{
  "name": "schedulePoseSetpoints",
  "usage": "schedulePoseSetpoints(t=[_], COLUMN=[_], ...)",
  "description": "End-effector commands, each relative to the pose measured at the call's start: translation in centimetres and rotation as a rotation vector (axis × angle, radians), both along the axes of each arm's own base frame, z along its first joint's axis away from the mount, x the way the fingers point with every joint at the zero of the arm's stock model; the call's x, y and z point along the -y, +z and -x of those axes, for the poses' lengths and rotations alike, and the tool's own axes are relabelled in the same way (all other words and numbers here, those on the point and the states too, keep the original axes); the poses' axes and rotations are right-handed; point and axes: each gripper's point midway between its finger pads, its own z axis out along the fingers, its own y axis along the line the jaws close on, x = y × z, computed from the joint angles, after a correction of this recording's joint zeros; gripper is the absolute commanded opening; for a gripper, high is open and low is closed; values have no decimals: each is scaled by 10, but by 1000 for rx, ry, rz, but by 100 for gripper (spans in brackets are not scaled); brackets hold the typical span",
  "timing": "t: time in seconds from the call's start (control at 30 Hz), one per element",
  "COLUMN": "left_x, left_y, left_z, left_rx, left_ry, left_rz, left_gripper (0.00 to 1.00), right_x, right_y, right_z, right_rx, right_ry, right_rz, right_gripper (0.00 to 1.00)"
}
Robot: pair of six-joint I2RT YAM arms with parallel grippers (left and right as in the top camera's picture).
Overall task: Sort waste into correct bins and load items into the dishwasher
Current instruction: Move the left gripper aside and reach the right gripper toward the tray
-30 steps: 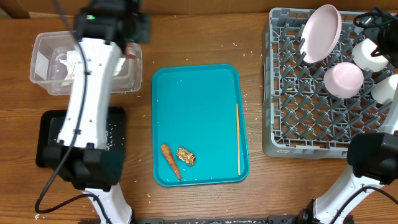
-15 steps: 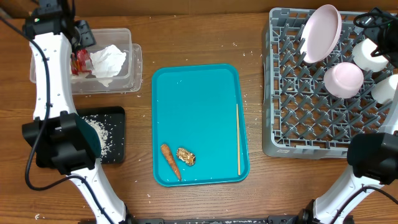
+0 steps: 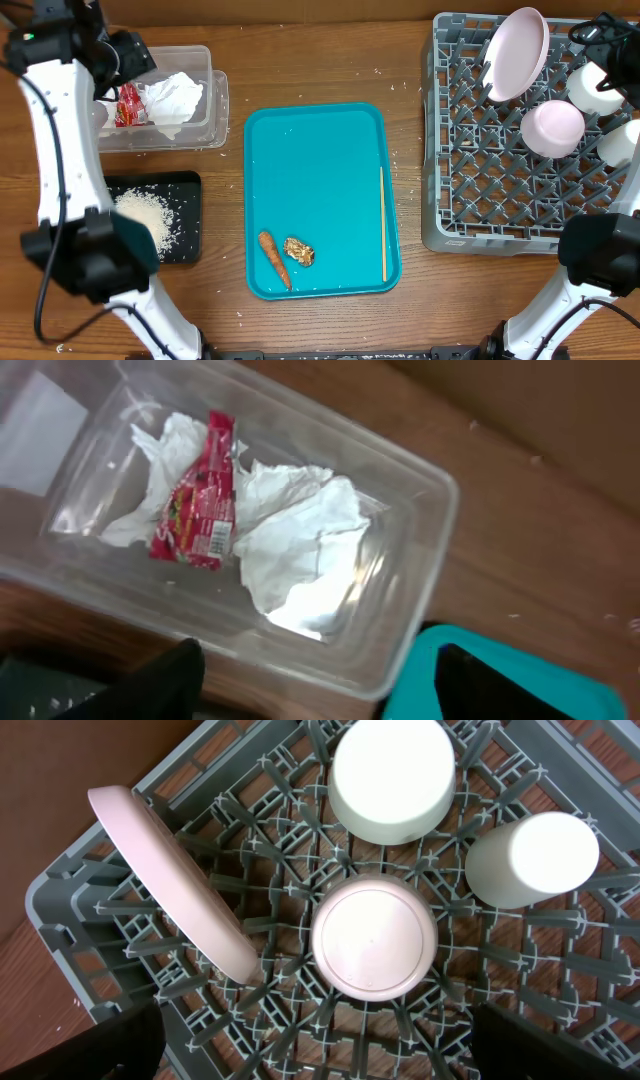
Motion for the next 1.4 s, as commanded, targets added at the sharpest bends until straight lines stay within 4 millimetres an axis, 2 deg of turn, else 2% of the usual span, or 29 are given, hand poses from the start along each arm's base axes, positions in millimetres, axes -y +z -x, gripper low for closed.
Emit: schedulePoseSetpoints(t=[0.0,0.07,0.13,0.3,0.43,0.67,0.8,0.87,0.9,0.97,1.03,1.07,1.17,1.37], left_x=[-33,-53,-60,-58,-54,-53,-53,-53,-53,-53,-53,-53,-53,-53], left_y=[59,65,64,46,39,38,38,38,38,38,38,38,38,38], left_z=[38,55,61,84,97,98,98,98,98,98,98,98,98,98], left_rx=[89,83,70,-52,-117,-121,-121,-121,-121,-121,-121,-121,-121,-121], left_ry=[356,470,488,493,487,484,484,484,484,484,484,484,484,484], left_rz=[-31,-67,-68,-46,-51,-44,-44,-44,-44,-44,-44,-44,-44,-44], left_gripper=[100,100,100,100,100,100,100,100,100,100,100,100,100,100], right_x=[-2,-2,-2,-1,-2,-4,-20,-40,-57,-118,-158,-170,-202,-290], right_y=[7,7,7,7,7,8,6,5,7,21,26,25,9,-34], right_z=[-2,-2,-2,-2,-2,-6,-7,-6,-7,-3,14,21,30,62], right_rx=[21,21,22,21,21,40,48,52,67,129,129,103,1,-246], right_ry=[0,0,0,0,0,8,53,105,177,538,740,780,850,1077], right_rz=[3,3,3,3,3,-8,-90,-190,-264,-425,-507,-524,-472,-269], right_gripper=[100,100,100,100,100,100,100,100,100,100,100,100,100,100])
